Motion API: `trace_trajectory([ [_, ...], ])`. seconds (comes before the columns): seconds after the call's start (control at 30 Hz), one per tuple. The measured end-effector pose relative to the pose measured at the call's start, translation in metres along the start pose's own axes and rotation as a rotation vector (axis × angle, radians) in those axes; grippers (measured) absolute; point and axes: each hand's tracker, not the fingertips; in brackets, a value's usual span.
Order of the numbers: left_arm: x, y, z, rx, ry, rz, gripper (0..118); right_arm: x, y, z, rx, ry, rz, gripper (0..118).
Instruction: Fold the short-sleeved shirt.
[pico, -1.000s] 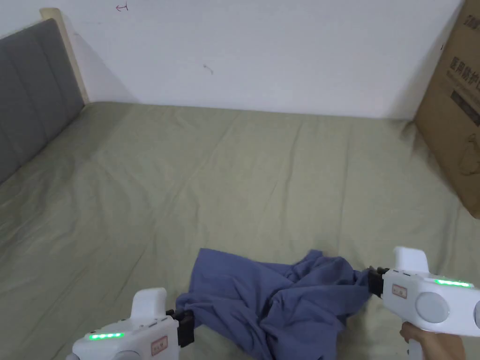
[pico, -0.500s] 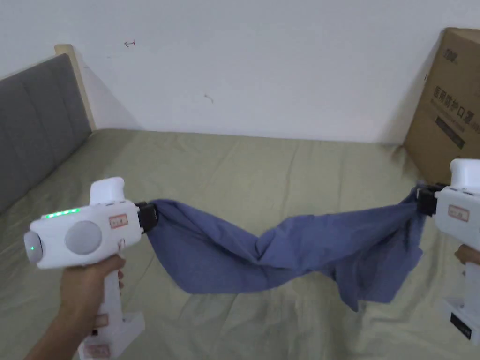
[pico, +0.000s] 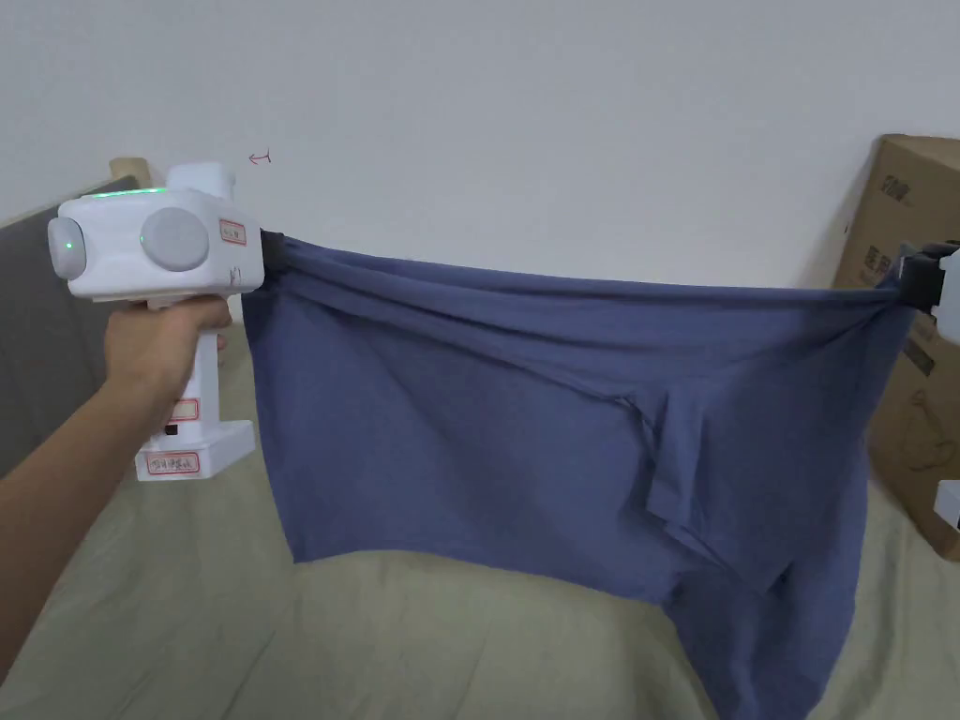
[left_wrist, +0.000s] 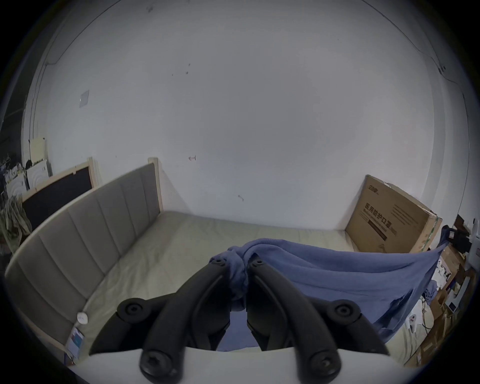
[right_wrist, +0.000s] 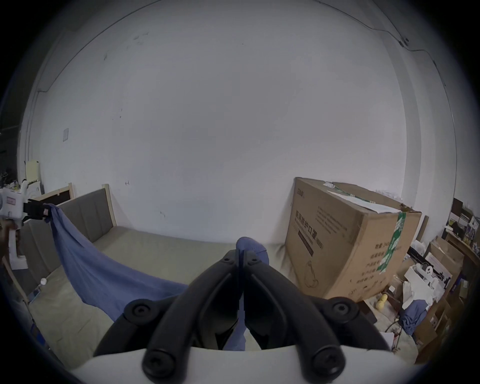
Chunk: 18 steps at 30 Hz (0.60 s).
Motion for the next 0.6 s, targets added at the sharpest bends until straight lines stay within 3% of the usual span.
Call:
trace_trajectory([
  [0.3, 0.000, 0.027, -0.047, 0.003, 0.057, -0.072, 8, -0.014, 0.014, -0.045, 0.020, 0.008, 0.014, 1],
  [0.6, -0.010, -0.019, -0.100, -0.063, 0.080, -0.115, 8, -0.027, -0.040, -0.094, -0.030, -0.013, 0.030, 1],
])
